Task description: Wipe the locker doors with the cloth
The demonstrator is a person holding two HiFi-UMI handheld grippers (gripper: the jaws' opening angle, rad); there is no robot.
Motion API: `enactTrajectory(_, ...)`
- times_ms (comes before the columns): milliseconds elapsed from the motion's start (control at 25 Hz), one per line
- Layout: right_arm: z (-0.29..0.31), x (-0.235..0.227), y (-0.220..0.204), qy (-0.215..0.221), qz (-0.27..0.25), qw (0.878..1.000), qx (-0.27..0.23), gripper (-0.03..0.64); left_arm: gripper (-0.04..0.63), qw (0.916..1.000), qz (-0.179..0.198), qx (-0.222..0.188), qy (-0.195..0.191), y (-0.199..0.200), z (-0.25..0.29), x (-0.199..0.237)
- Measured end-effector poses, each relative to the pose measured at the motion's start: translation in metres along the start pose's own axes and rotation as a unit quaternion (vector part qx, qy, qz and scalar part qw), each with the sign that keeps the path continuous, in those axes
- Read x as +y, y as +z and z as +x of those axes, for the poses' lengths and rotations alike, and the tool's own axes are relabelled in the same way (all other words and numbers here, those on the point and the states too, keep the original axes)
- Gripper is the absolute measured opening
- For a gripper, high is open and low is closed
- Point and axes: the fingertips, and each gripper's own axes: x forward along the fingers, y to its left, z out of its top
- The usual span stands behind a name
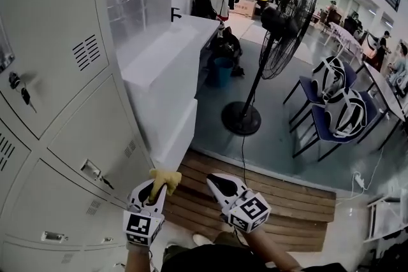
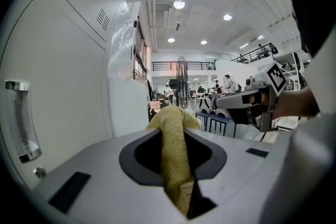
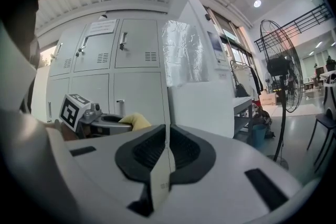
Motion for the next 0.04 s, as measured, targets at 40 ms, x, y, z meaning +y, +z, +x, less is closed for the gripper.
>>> enactTrajectory(40,0.0009,-0.0001,0.0006,0.001,0.000,1.000,-0.001,0.023,0.083,1.0000,0.001,0.001,0.000,-0.0001,0.0000,-0.0003)
